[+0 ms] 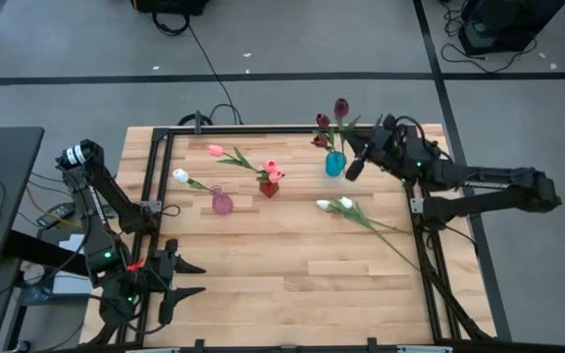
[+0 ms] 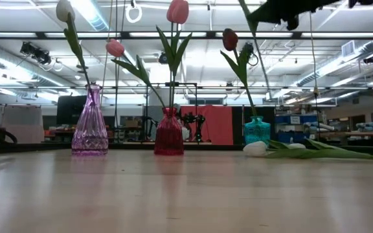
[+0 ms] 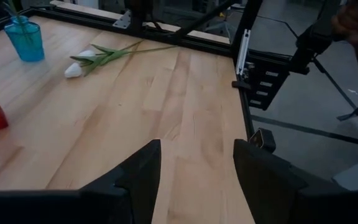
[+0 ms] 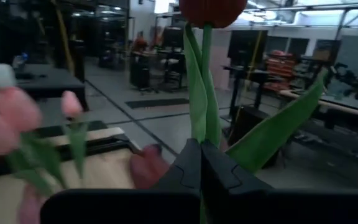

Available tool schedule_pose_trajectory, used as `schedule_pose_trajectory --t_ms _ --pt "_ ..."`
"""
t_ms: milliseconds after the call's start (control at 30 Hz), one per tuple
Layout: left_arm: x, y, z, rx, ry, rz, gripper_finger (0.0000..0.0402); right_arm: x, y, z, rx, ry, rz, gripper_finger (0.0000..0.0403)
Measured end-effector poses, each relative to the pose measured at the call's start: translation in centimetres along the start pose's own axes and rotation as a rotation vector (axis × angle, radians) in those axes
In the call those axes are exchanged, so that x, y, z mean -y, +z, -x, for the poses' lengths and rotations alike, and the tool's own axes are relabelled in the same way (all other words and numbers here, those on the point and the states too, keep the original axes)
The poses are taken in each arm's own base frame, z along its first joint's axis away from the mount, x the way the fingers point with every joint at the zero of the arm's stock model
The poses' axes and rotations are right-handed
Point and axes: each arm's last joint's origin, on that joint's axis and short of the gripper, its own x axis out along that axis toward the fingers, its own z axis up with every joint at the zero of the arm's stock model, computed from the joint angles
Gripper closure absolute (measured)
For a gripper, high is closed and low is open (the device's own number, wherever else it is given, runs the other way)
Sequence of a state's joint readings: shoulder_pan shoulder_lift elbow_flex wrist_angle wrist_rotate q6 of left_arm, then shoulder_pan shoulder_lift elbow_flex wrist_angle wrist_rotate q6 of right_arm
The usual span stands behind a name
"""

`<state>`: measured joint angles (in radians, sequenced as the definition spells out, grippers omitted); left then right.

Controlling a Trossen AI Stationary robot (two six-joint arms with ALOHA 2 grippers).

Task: Sort flowers into vase by color
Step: Put the red tulip into the blue vase

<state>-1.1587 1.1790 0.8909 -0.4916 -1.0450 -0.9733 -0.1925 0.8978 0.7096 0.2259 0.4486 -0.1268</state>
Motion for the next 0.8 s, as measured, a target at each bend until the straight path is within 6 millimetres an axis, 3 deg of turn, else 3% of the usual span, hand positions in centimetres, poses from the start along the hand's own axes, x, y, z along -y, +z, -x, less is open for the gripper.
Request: schedule_pose_trajectory --t_ms 200,433,800 --pt "0.0 0.0 0.0 0.000 0.000 0.000 0.0195 1.9 -2.4 -0.6 0.115 -0.071 -0.040 0.0398" --pt "0.0 0.0 0.0 0.000 0.000 -0.001 0.0195 3.0 -5.5 0.2 0.239 -0.131 -0.068 0.0398" --pt "0.0 0.0 0.0 -0.001 0.002 -0.005 0.0195 3.2 -6.3 0.7 0.281 -0.152 -0.023 0.0398"
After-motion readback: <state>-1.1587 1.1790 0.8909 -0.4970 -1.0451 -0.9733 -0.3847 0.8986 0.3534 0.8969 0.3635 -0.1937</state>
